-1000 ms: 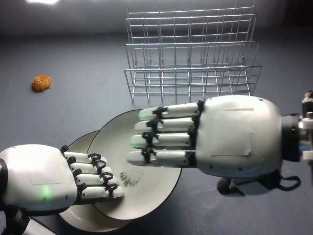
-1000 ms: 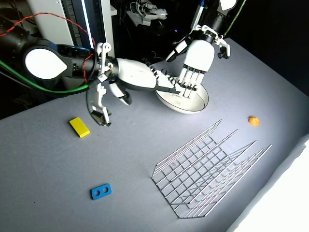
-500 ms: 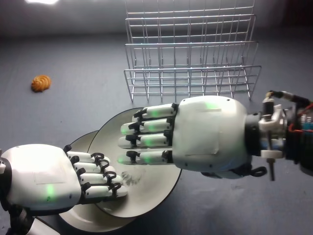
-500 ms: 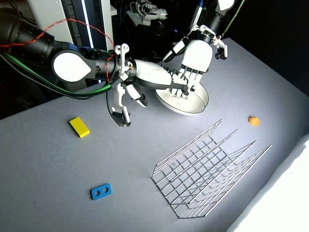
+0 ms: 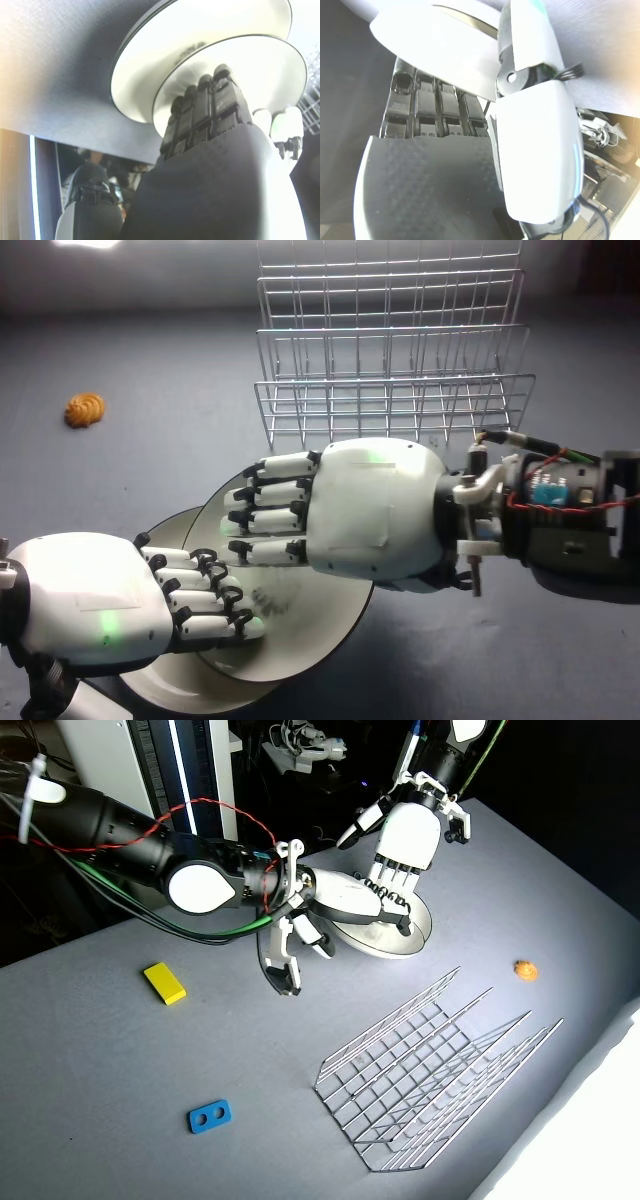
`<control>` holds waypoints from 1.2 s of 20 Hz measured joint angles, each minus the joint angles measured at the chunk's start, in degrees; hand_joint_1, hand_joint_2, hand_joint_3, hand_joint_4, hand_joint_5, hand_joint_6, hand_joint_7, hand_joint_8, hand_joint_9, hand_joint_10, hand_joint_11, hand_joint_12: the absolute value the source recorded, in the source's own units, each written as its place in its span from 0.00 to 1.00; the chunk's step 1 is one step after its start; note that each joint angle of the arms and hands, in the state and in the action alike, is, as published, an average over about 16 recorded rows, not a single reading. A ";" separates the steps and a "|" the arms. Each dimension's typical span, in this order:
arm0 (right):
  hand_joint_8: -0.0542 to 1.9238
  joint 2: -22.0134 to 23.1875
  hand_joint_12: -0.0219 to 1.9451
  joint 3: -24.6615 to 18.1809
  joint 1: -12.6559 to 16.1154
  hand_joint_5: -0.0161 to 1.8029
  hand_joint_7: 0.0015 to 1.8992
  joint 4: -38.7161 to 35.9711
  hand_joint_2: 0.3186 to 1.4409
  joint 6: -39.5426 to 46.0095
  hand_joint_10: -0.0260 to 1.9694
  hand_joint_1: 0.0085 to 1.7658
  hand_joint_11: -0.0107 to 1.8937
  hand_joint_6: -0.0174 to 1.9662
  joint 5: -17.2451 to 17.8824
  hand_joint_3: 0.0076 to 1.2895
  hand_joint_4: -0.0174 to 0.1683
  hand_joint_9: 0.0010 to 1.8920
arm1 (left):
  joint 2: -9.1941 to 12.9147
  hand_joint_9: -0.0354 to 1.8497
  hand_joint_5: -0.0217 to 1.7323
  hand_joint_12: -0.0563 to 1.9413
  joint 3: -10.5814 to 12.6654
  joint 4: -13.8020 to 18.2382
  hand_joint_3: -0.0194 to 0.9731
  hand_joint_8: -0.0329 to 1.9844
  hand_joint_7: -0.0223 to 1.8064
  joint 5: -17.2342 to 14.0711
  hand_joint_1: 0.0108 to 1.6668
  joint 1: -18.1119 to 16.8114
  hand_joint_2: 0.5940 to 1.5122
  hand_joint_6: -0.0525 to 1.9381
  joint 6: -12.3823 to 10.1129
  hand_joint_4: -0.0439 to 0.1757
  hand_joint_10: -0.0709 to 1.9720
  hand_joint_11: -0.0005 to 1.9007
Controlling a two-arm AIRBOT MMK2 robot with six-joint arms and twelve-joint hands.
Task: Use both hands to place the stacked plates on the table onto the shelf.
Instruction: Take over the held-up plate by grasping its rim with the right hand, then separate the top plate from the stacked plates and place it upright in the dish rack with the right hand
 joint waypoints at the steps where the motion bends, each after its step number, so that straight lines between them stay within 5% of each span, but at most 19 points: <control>1: 0.03 -0.54 0.41 0.48 0.14 0.12 0.09 0.29 0.57 -0.34 0.02 0.72 0.01 0.02 -0.16 0.01 0.10 0.09 | -0.03 0.03 0.04 0.03 -0.02 -0.23 0.04 0.01 0.03 0.05 0.01 -0.02 0.51 0.03 0.03 0.17 0.04 0.01; 10: 0.03 -3.02 0.52 2.85 1.37 0.27 0.25 0.67 0.60 -1.51 0.03 0.68 0.09 0.02 -0.68 0.01 0.09 0.26 | -0.19 0.03 0.05 0.03 -0.14 -3.11 0.04 0.01 0.03 0.41 0.01 -0.30 0.52 0.04 0.73 0.18 0.04 0.01; 24: 0.22 -1.65 0.45 -0.18 1.48 0.47 0.51 1.24 0.57 -1.67 0.01 0.67 0.48 0.22 1.87 0.00 0.07 0.62 | 1.59 0.03 0.04 0.03 3.35 -5.21 0.04 0.02 0.02 -0.64 0.01 -4.84 0.52 0.04 1.93 0.21 0.04 0.01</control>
